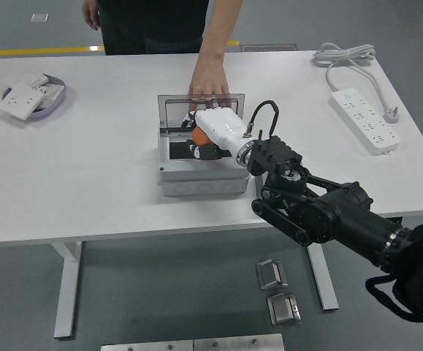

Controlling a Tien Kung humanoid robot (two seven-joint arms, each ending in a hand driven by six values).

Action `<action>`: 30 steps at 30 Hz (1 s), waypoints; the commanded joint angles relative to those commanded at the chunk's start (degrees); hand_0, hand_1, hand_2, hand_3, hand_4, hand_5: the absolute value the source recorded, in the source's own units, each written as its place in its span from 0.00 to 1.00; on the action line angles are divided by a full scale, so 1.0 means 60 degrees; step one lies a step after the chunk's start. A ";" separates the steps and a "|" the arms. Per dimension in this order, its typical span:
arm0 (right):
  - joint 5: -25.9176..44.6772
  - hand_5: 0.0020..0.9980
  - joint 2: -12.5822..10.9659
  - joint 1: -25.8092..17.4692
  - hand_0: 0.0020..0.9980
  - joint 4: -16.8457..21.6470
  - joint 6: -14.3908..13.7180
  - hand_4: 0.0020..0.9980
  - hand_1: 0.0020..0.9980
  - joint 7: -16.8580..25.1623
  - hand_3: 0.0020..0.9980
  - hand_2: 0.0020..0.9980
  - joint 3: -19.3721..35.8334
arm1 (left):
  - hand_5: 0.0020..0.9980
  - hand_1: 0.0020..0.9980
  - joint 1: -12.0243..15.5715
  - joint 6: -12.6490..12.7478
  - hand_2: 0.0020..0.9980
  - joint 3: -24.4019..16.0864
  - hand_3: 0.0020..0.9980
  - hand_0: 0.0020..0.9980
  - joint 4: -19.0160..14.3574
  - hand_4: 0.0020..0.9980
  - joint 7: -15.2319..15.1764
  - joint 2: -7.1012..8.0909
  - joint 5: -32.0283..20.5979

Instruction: Pick up the cylinder from the cube,place it in the box,flap close box

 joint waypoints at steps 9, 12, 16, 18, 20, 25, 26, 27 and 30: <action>0.0883 0.26 0.0000 -0.0037 0.78 0.0391 -0.0038 0.57 0.67 0.0227 0.70 0.66 -0.0032 | 0.30 0.62 0.0011 0.0007 0.57 0.0008 0.61 0.60 0.0000 0.67 -0.0001 -0.0016 -0.0025; 0.1640 0.26 -0.0001 -0.0048 0.78 0.0890 -0.0049 0.60 0.67 0.0439 0.70 0.66 0.0041 | 0.30 0.62 0.0029 0.0009 0.57 0.0006 0.61 0.60 0.0000 0.67 -0.0002 -0.0027 -0.0041; 0.2706 0.26 -0.0317 0.0133 0.78 0.1685 0.0021 0.60 0.67 0.0610 0.70 0.66 0.0385 | 0.30 0.62 0.0058 0.0013 0.57 -0.0016 0.61 0.60 0.0000 0.67 0.0006 -0.0038 -0.0038; 0.3207 0.26 -0.0511 0.0344 0.78 0.1979 0.0070 0.60 0.66 0.0635 0.71 0.66 0.0578 | 0.30 0.62 0.0060 0.0012 0.57 -0.0027 0.61 0.60 0.0000 0.67 0.0012 -0.0034 -0.0019; 0.3651 0.26 -0.0667 0.0642 0.78 0.1943 0.0121 0.60 0.66 0.0629 0.71 0.66 0.0737 | 0.30 0.62 0.0042 0.0006 0.57 -0.0019 0.61 0.60 0.0000 0.67 0.0006 -0.0020 -0.0016; 0.4480 0.26 -0.0783 0.1328 0.77 0.1121 0.0194 0.60 0.66 0.0713 0.70 0.66 0.0783 | 0.30 0.62 -0.0018 -0.0014 0.57 0.0027 0.61 0.60 0.0000 0.67 -0.0009 0.0027 -0.0021; 0.4615 0.26 -0.0769 0.1445 0.77 0.0898 0.0212 0.60 0.66 0.0746 0.70 0.66 0.0749 | 0.30 0.62 -0.0027 -0.0016 0.57 0.0040 0.61 0.60 0.0000 0.67 -0.0009 0.0036 -0.0025; 0.4740 0.26 -0.0744 0.1544 0.77 0.0690 0.0229 0.60 0.66 0.0782 0.70 0.66 0.0707 | 0.30 0.62 -0.0034 -0.0018 0.57 0.0047 0.61 0.60 0.0000 0.67 -0.0008 0.0044 -0.0023; 0.5093 0.27 -0.0617 0.1754 0.76 -0.0019 0.0280 0.61 0.66 0.0877 0.70 0.66 0.0562 | 0.30 0.62 -0.0054 -0.0022 0.57 0.0081 0.61 0.60 0.0000 0.67 -0.0004 0.0065 -0.0036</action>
